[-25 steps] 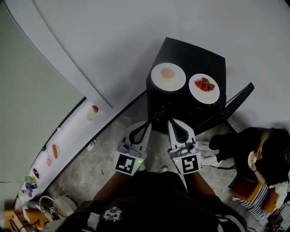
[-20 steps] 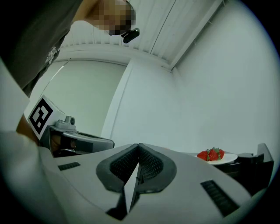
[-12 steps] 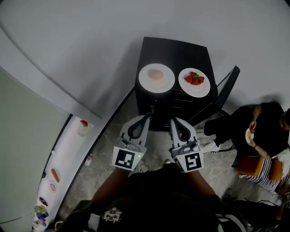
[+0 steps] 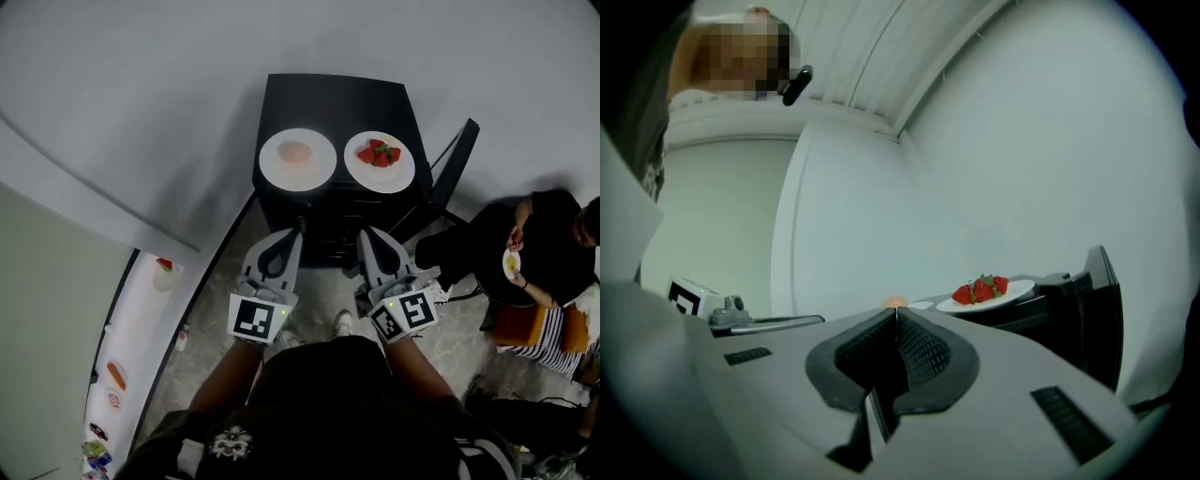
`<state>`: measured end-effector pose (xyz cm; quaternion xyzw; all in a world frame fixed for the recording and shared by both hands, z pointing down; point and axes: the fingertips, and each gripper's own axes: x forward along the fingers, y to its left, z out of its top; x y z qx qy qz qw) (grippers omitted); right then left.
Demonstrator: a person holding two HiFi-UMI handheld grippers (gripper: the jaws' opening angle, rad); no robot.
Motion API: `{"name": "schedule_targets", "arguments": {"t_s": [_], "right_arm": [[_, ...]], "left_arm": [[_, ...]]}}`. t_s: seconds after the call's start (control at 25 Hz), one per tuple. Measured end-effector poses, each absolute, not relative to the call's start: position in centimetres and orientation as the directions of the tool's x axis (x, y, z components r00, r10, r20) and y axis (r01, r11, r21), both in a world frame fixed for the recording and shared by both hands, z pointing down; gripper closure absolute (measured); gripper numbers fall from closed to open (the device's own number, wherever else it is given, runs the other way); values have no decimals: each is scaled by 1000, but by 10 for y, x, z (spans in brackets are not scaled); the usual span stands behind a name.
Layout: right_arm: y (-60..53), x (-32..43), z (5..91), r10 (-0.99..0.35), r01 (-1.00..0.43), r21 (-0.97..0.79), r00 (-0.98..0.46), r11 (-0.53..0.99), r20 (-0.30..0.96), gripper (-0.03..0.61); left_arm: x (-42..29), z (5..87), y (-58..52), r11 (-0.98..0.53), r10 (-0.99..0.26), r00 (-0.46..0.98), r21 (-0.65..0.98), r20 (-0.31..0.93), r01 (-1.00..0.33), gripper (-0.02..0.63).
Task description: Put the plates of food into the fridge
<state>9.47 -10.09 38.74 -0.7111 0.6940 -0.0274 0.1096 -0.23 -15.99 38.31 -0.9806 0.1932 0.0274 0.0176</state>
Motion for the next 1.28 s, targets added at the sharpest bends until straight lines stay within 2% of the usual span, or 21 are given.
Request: {"name": "schedule_targets", "arguments": {"t_s": [0.24,0.32,0.36,0.56,0.8,0.96,1.28], "right_arm": [[-102,111,388,-996,-965,-263,18,5,-85,549],[-102,120,389,-996,-942,-336,28,2,-84,487],[-103,126,391,-996,-918,-396,37,0,-84,481],[-107,161,409,-994,-724,-689,91,-23,-62,452],[-114,181,412,-988,-454,-891,129,18,-85,415],[-124,192,415,-985,-290,-955,137,62,-106,405],[-136,209,418,-980,-138,-988,177,65,-89,405]], "left_arm": [[11,391,-152,-930,-368,929,16,-47,-367,592],[13,393,-150,-931,-364,930,15,-42,-364,592],[15,394,-149,-932,-363,931,14,-39,-362,592],[17,402,-149,-931,-364,931,-12,-8,-364,592],[16,397,-151,-929,-370,929,-7,-20,-371,592],[16,403,-151,-930,-367,930,-10,12,-367,592],[11,400,-150,-924,-381,925,8,2,-381,591]]}}
